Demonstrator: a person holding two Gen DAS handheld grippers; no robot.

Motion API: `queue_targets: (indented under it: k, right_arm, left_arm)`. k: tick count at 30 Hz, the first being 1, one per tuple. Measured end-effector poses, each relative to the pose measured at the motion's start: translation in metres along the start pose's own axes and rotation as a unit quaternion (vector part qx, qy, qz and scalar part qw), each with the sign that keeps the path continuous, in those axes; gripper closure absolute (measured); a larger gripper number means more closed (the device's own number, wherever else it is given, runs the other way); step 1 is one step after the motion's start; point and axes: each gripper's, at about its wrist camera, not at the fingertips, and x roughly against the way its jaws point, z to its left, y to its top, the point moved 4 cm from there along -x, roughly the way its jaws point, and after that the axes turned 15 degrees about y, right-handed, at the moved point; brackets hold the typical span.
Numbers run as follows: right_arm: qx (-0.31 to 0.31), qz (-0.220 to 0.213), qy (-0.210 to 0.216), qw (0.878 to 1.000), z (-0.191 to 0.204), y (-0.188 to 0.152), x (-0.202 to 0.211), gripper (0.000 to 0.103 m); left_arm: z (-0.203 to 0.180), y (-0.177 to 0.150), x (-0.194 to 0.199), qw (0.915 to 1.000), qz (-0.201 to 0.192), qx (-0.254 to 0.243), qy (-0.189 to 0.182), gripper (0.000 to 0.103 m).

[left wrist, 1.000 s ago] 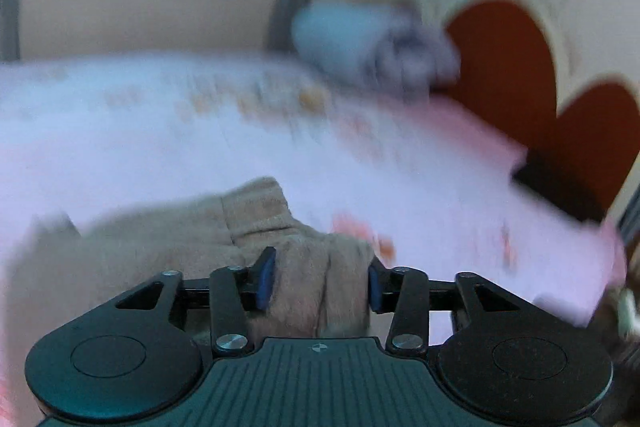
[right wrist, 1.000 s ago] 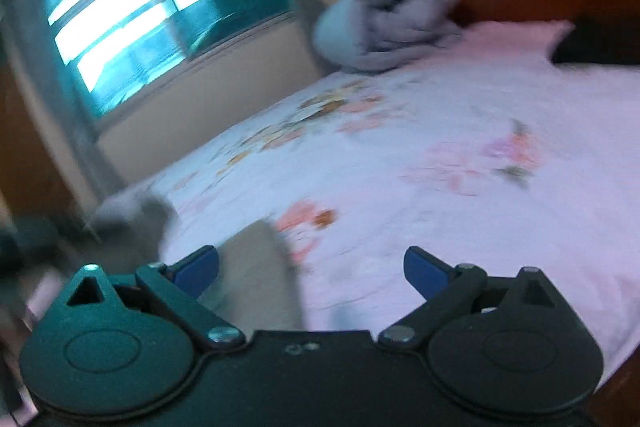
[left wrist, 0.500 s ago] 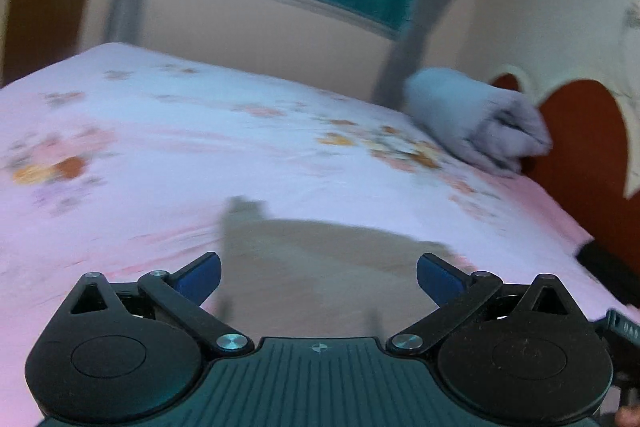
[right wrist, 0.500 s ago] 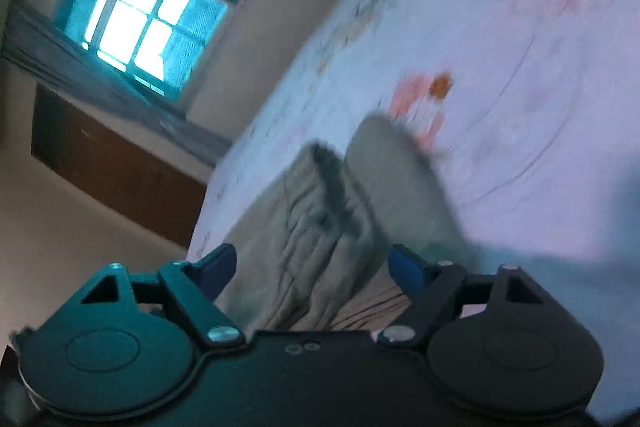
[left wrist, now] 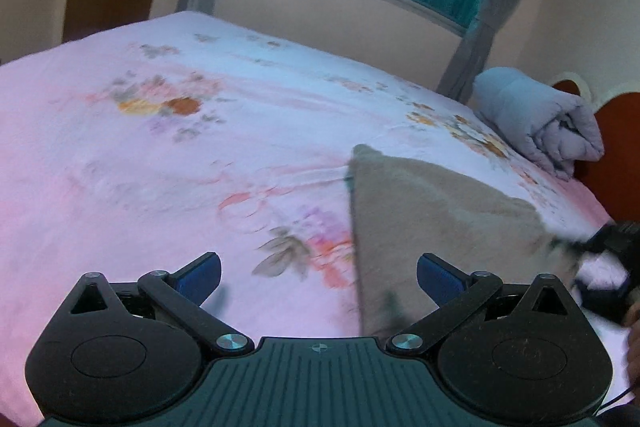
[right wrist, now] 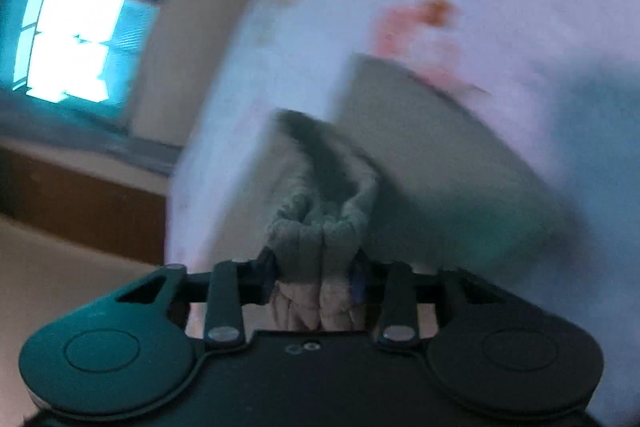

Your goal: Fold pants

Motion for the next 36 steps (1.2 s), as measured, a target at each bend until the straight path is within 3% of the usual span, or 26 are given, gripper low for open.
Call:
queue_targets:
  k: [3,6,8,10,11,12,20,21,23,28,32,34,36]
  right_arm:
    - [0.062,-0.012,0.070,0.996,0.045,-0.001,0.013,0.079]
    - [0.092,-0.043,0.101,0.990,0.053,0.002,0.039,0.079]
    - [0.069,-0.057,0.063,0.994,0.015,0.006,0.048,0.079]
    - [-0.017,-0.050,-0.014,0.998,-0.046,0.007,0.050,0.079]
    - [-0.049,-0.052,-0.028,0.997,-0.066,0.005,0.055,0.079]
    - [-0.062,-0.067,-0.002,0.996,-0.077,0.003,0.062,0.079]
    - [-0.002,-0.061,0.006,0.998,-0.055,0.006,0.064,0.076]
    - [-0.015,-0.052,-0.018,0.998,-0.065,0.006,0.059,0.076]
    - [-0.055,-0.053,-0.013,0.997,-0.080,0.009,0.059,0.076]
    - [-0.051,-0.037,-0.015,0.998,-0.074,0.012,0.060,0.074]
    - [-0.060,-0.036,-0.010,0.998,-0.073,0.015,0.054,0.073]
    - [-0.063,-0.036,-0.008,0.997,-0.074,0.013,0.052,0.073]
    - [-0.066,-0.036,-0.006,0.997,-0.077,0.018,0.040,0.071]
  left_arm:
    - [0.016,-0.006,-0.003,0.9999,0.007,0.014,0.006,0.000]
    - [0.024,-0.009,-0.007,0.9997,0.009,0.023,0.007,0.000]
    - [0.026,-0.010,-0.008,0.9997,0.009,0.021,0.005,0.000]
    - [0.025,-0.009,-0.007,0.9998,0.009,0.018,0.003,0.000]
    - [0.024,-0.009,-0.008,0.9998,0.009,0.014,0.004,0.000]
    - [0.024,-0.009,-0.007,0.9999,0.008,0.013,0.004,0.000]
    - [0.006,-0.008,-0.009,0.9998,0.013,-0.010,-0.009,0.000]
    - [0.001,-0.010,-0.010,0.9996,0.018,-0.019,-0.013,0.000]
    - [-0.010,-0.013,-0.010,0.9987,0.023,-0.039,-0.022,0.000]
    - [-0.042,-0.032,-0.007,0.9915,0.035,-0.115,-0.050,0.000]
    - [-0.063,-0.039,-0.021,0.9879,0.042,-0.148,-0.023,0.000]
    - [-0.072,-0.038,-0.035,0.9851,0.054,-0.163,0.017,0.000]
    - [-0.079,-0.036,-0.043,0.9819,0.036,-0.174,0.064,0.000]
